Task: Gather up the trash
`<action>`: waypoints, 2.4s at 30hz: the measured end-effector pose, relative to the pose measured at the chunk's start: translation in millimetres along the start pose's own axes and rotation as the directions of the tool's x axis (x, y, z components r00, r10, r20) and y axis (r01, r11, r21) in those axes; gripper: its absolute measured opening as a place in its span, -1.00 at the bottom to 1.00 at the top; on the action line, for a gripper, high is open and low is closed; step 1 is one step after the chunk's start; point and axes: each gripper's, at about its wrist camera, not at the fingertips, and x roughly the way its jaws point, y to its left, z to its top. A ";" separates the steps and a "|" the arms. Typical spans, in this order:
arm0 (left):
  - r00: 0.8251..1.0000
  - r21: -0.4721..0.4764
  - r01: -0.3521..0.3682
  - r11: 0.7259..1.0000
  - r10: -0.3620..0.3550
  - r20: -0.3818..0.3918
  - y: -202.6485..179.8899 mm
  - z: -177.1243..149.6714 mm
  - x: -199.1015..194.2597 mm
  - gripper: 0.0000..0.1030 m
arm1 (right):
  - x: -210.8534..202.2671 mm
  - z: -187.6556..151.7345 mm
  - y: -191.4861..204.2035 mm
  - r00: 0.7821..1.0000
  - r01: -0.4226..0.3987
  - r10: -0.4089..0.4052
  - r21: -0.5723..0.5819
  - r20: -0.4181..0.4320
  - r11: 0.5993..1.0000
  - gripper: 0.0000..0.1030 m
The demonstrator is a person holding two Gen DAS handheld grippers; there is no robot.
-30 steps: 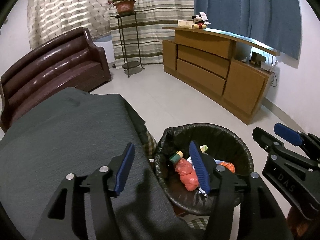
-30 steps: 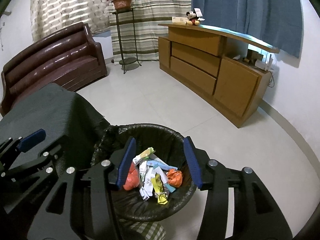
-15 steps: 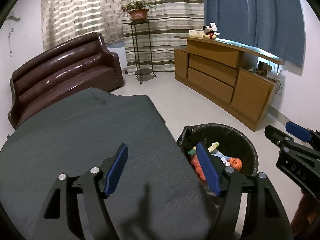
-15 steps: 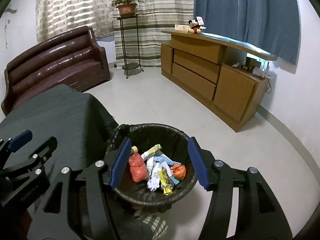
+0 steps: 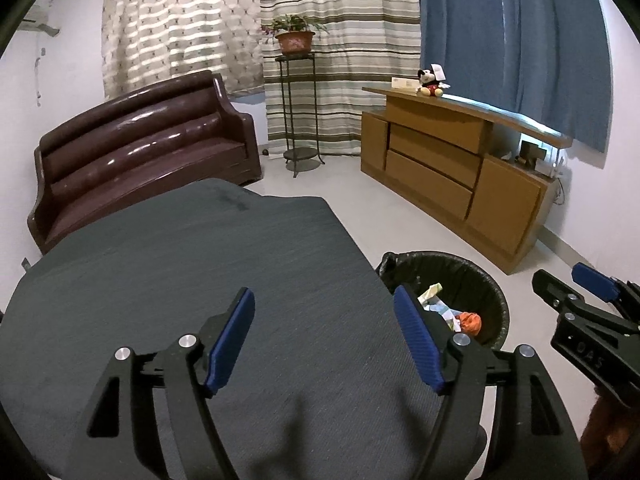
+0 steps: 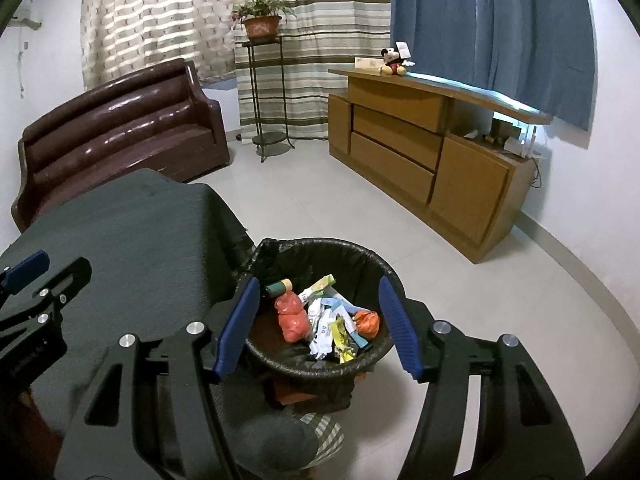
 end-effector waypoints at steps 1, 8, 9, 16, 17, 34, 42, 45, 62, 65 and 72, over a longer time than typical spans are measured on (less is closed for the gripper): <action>1.000 -0.003 -0.003 1.000 0.003 0.002 1.4 -0.2 -1.6 0.37 | -2.0 -0.7 0.7 1.000 0.000 0.000 0.000 0.004 1.000 0.18; 1.000 -0.014 -0.005 1.000 0.005 0.013 6.0 -0.4 -6.2 0.37 | -11.3 -4.0 4.8 1.000 -0.006 0.006 -0.016 0.021 1.000 0.19; 1.000 -0.014 -0.005 1.000 0.005 0.014 6.1 -0.2 -5.8 0.37 | -11.6 -3.8 5.8 1.000 -0.007 0.007 -0.018 0.022 1.000 0.19; 1.000 -0.014 -0.002 1.000 0.003 0.011 6.8 -2.0 -5.8 0.37 | -12.8 -5.0 6.8 1.000 -0.007 0.008 -0.019 0.023 1.000 0.19; 1.000 -0.014 -0.002 1.000 0.002 0.011 6.9 -3.0 -5.8 0.37 | -12.7 -5.2 6.7 1.000 -0.007 0.007 -0.019 0.023 1.000 0.19; 1.000 -0.017 0.002 1.000 -0.002 0.004 4.7 -6.6 -4.3 0.37 | -12.5 -5.1 6.3 1.000 -0.007 0.007 -0.020 0.024 1.000 0.19; 1.000 -0.017 0.000 1.000 0.000 0.005 4.3 -7.7 -4.5 0.37 | -12.3 -5.7 5.9 1.000 -0.007 0.008 -0.020 0.024 1.000 0.19; 1.000 -0.019 0.004 1.000 -0.004 0.003 5.3 -8.0 -4.3 0.37 | -12.3 -5.7 6.7 1.000 -0.008 0.008 -0.019 0.024 1.000 0.19; 1.000 -0.016 -0.007 1.000 0.007 0.026 -0.9 -9.2 -8.3 0.51 | -13.3 -5.3 7.0 1.000 -0.007 0.007 -0.021 0.021 1.000 0.19; 0.999 -0.018 -0.024 1.000 0.025 0.026 -1.1 -8.4 -8.7 0.60 | -13.6 -4.8 7.0 1.000 -0.007 0.008 -0.020 0.022 1.000 0.19; 0.999 -0.009 -0.039 0.999 0.039 0.037 -5.0 -6.4 -9.8 0.62 | -13.1 -5.1 6.9 1.000 -0.007 0.008 -0.022 0.021 1.000 0.19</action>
